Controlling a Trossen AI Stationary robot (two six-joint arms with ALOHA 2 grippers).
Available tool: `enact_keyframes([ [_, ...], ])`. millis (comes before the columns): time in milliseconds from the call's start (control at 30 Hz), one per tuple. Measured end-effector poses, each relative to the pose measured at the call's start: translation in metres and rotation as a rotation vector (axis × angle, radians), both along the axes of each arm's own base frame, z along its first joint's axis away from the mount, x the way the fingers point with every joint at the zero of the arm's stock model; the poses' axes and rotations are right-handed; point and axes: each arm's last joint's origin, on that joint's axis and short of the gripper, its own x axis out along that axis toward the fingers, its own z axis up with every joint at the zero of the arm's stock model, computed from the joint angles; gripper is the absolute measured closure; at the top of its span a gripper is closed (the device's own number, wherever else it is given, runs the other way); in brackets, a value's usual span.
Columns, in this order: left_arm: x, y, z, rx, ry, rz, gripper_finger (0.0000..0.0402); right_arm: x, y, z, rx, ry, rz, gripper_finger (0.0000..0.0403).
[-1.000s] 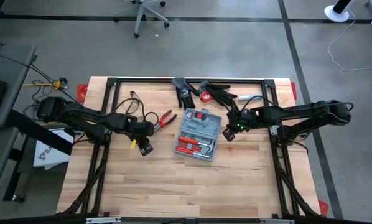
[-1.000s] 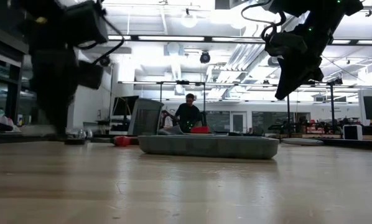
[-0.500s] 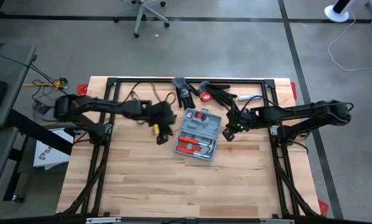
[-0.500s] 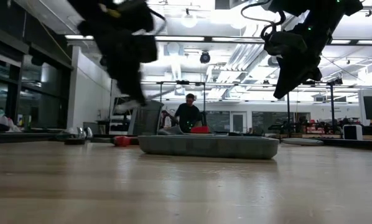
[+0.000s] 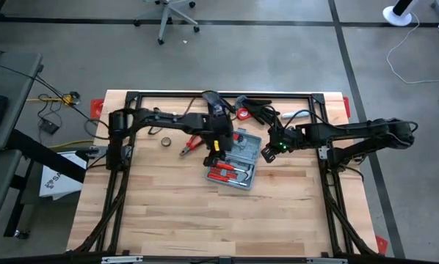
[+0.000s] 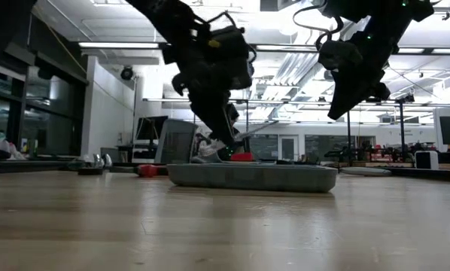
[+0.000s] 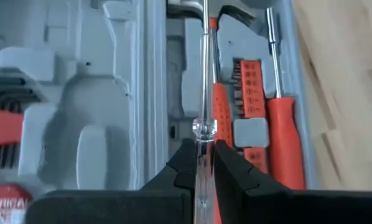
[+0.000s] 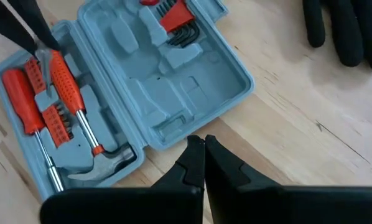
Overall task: Prefit tool cases
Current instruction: Put the transparent flathead screwdriver into the gray tool box
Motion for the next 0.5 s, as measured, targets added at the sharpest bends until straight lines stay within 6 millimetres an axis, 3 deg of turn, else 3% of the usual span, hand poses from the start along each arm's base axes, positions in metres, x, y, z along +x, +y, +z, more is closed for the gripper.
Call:
enact_keyframes([
  [400, 0.006, 0.001, -0.015, 0.093, 0.023, -0.095, 0.0382, 0.0, 0.0, 0.0, 0.012, -0.004, -0.01, 0.0403],
  [500, 0.006, 0.001, -0.015, 0.093, 0.021, -0.107, 0.0363, 0.0, 0.0, 0.0, 0.011, -0.005, -0.01, 0.0403],
])
